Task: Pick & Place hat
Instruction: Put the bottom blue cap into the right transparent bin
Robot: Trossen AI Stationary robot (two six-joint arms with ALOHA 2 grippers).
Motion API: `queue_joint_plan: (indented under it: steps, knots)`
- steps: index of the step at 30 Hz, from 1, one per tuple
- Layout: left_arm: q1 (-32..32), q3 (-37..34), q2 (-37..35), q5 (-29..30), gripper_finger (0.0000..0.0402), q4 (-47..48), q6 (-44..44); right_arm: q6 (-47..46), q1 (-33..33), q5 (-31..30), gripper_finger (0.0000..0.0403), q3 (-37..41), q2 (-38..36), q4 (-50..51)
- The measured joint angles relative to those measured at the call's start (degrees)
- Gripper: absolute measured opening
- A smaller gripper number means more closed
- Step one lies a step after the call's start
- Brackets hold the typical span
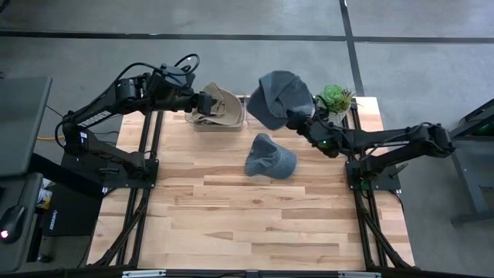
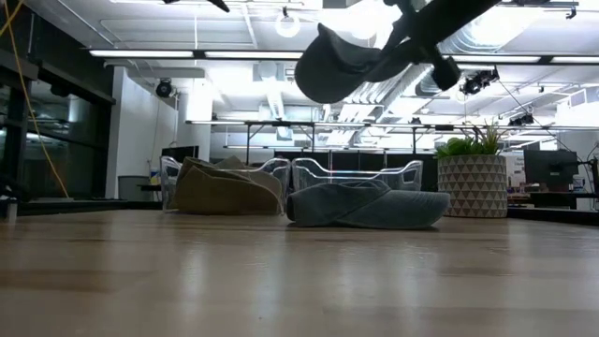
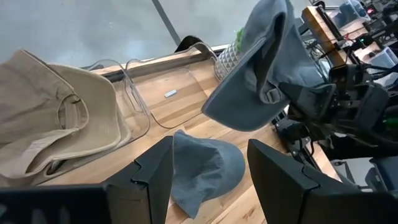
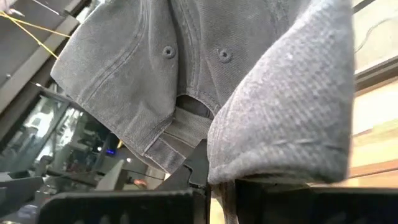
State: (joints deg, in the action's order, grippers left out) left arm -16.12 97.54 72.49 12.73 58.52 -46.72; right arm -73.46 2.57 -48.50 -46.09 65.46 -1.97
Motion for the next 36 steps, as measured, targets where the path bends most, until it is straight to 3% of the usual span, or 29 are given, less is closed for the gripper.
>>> queue_joint_plan:
  steps: [15,23,36]
  knots:
    - [0.0,0.0,-0.01,-2.78,0.0184,2.05,3.98,-7.71,0.0,-3.96,0.003,0.0,11.53,-16.86]
    - [0.0,0.0,-0.28,-3.53,0.0184,3.21,4.48,-9.0,1.7,-6.24,0.003,0.0,14.17,-19.17]
    - [0.0,0.0,-2.92,-3.61,0.0184,2.66,2.91,-18.95,11.53,3.22,0.003,0.02,15.97,-10.8]
